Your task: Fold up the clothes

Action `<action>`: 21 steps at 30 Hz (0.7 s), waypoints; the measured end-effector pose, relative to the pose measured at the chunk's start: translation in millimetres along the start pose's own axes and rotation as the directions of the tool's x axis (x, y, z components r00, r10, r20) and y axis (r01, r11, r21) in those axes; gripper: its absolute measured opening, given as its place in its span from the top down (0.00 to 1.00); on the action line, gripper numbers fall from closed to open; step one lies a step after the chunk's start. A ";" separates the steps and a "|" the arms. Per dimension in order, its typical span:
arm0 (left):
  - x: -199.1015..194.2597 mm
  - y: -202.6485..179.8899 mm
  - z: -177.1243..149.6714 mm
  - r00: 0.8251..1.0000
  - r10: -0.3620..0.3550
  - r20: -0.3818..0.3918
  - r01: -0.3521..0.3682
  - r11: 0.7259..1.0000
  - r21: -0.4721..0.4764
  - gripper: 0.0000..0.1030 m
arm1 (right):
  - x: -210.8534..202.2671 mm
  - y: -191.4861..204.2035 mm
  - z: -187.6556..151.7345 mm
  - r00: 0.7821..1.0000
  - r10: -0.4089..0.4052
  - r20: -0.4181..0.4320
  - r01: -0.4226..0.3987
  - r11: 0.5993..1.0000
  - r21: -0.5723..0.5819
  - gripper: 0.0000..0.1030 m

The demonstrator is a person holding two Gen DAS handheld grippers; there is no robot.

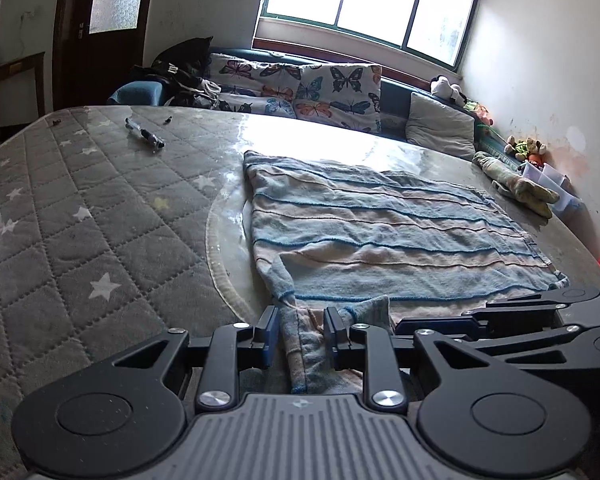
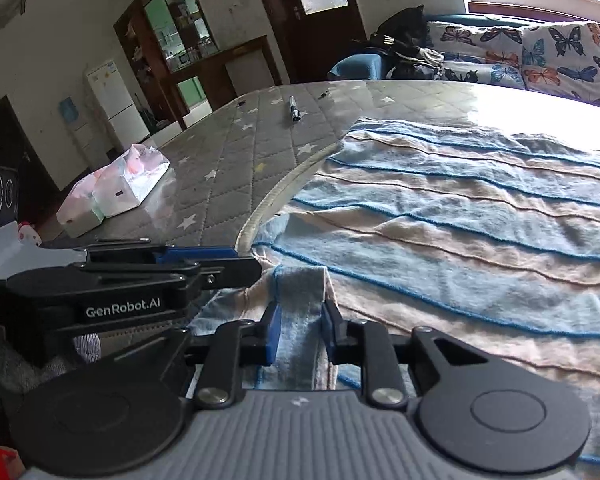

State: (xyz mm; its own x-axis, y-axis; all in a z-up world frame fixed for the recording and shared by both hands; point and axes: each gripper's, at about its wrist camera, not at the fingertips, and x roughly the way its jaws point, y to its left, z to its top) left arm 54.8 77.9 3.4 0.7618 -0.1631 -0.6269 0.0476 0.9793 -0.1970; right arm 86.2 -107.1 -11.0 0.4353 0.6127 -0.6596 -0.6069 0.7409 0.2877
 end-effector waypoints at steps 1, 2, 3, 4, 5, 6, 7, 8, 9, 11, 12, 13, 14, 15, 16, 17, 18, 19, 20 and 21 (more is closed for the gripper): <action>0.5 0.2 -0.2 1.000 0.002 -0.001 -0.002 1.000 -0.001 0.75 | 0.4 1.2 -0.5 1.000 -0.005 0.002 0.005 1.000 0.000 0.79; 1.0 0.5 -0.4 1.000 0.005 -0.002 -0.005 1.000 -0.003 0.75 | -0.1 3.4 -0.9 1.000 -0.014 0.005 0.014 1.000 -0.008 0.84; 0.8 0.8 -0.2 1.000 0.005 -0.002 -0.005 1.000 -0.004 0.75 | -0.6 5.6 -1.3 1.000 -0.022 0.008 0.022 1.000 -0.016 0.89; 0.4 0.9 0.1 1.000 0.005 -0.001 -0.005 1.000 -0.005 0.75 | -1.8 5.5 -1.8 1.000 -0.019 0.010 0.019 1.000 -0.013 0.93; 0.1 1.1 0.6 1.000 0.007 0.001 -0.007 1.000 -0.003 0.75 | -4.6 4.8 -2.0 1.000 -0.016 0.016 0.016 1.000 -0.005 0.99; 0.2 1.4 1.0 1.000 0.010 0.001 -0.010 1.000 -0.004 0.75 | -7.7 4.7 -2.0 0.999 -0.022 0.026 0.022 1.000 -0.003 0.99; 0.3 1.8 1.4 1.000 0.012 0.001 -0.012 1.000 -0.005 0.75 | -11.1 5.1 -1.5 0.999 -0.027 0.037 0.027 1.000 -0.006 0.99; 0.5 1.4 1.9 1.000 0.015 0.002 -0.015 1.000 -0.004 0.75 | -14.6 5.5 -1.0 0.998 -0.033 0.048 0.033 0.999 -0.009 1.00; 1.1 0.8 2.3 1.000 0.018 0.003 -0.018 1.000 0.000 0.75 | -15.7 5.6 -0.9 0.998 -0.039 0.052 0.039 0.999 -0.011 1.00; 1.9 -2.8 2.1 1.000 0.021 0.002 -0.021 1.000 0.021 0.75 | -16.1 5.0 -0.8 0.998 -0.039 0.049 0.040 0.999 -0.011 1.00; 2.0 -5.3 1.9 1.000 0.023 0.003 -0.023 0.999 0.035 0.75 | -15.2 4.3 -0.8 0.999 -0.033 0.042 0.033 0.999 -0.009 1.00; 2.1 -7.8 1.7 1.000 0.025 0.003 -0.025 0.998 0.050 0.75 | -14.1 2.9 -0.4 0.999 -0.032 0.040 0.032 0.999 -0.002 0.98; 2.2 -10.3 1.5 1.000 0.027 0.004 -0.027 0.998 0.064 0.75 | -12.9 1.5 0.1 0.999 -0.030 0.037 0.030 1.000 0.006 0.96; 2.6 -12.1 1.4 1.000 0.025 0.001 -0.025 0.997 0.071 0.75 | -11.9 0.0 1.0 0.999 -0.033 0.038 0.033 0.999 0.018 0.95; 3.0 -14.2 1.1 1.000 0.028 0.000 -0.028 0.996 0.082 0.75 | -11.3 -1.9 1.4 0.998 -0.037 0.042 0.035 0.999 0.028 0.94; 3.2 -15.9 0.7 1.000 0.029 0.001 -0.029 0.995 0.095 0.75 | -10.0 -4.0 2.5 0.999 -0.028 0.039 0.027 0.999 0.035 0.93; 3.8 -17.3 -0.1 1.000 0.029 0.000 -0.029 0.994 0.107 0.75 | -8.8 -6.0 3.6 0.999 -0.019 0.036 0.018 0.999 0.042 0.93; 4.6 -18.7 -1.0 0.999 0.034 -0.001 -0.033 0.992 0.119 0.75 | -7.1 -7.5 4.8 0.999 -0.013 0.035 0.011 0.999 0.044 0.92; 5.3 -19.0 -1.5 0.999 0.038 0.000 -0.037 0.991 0.126 0.74 | -5.4 -9.1 6.0 0.999 -0.006 0.034 0.005 0.999 0.047 0.92; 5.5 -17.5 -1.2 0.999 0.035 -0.001 -0.035 0.993 0.116 0.74 | -4.1 -9.5 6.5 0.999 -0.003 0.032 0.001 0.999 0.045 0.90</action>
State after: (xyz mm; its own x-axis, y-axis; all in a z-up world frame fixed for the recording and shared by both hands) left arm 57.5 59.8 2.5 0.7625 -0.1287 -0.6341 0.0954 0.9917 -0.0865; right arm 94.5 -114.8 -6.5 0.4580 0.6191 -0.6379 -0.5758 0.7533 0.3177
